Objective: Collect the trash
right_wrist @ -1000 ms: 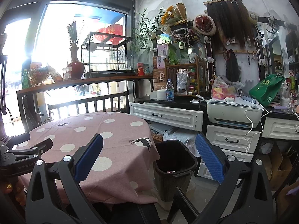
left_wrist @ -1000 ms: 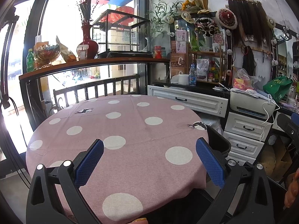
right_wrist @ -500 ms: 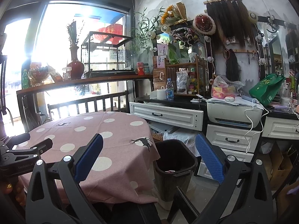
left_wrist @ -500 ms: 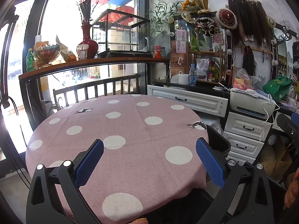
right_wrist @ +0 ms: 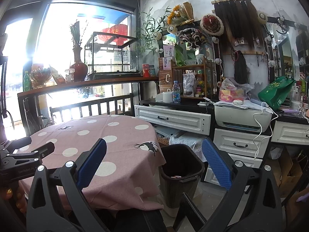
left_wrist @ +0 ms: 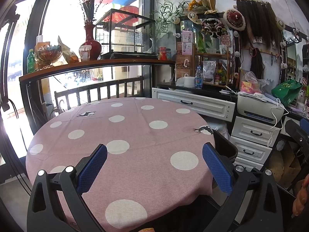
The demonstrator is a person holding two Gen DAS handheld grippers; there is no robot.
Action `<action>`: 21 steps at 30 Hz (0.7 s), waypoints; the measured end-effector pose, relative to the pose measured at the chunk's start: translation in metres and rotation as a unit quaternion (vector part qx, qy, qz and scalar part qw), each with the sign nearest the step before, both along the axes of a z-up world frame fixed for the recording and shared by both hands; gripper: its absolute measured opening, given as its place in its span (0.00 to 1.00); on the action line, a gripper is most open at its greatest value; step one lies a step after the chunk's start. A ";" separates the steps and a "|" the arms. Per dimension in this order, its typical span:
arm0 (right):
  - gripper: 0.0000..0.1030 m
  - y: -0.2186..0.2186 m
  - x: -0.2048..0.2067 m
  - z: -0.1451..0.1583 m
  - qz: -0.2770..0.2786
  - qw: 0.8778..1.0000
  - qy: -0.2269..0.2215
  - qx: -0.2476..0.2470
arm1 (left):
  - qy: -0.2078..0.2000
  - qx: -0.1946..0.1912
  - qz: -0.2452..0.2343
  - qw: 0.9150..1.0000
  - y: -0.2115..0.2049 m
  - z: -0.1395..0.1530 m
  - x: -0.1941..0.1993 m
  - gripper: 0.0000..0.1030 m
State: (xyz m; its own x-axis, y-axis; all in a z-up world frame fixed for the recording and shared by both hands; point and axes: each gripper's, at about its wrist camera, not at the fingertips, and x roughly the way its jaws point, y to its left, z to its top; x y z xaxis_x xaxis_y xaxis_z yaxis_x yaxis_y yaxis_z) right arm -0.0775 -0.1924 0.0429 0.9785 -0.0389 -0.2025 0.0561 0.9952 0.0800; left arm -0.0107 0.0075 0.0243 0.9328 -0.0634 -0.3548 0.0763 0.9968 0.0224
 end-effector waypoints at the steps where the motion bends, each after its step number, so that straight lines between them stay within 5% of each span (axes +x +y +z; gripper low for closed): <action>1: 0.95 0.000 0.000 0.000 0.000 1.000 0.000 0.000 | 0.000 0.000 0.000 1.000 0.000 0.000 0.000 0.95; 21: 0.95 0.004 -0.002 -0.003 0.004 1.000 0.004 -0.001 | 0.010 -0.006 0.012 1.000 -0.008 -0.003 -0.002 0.95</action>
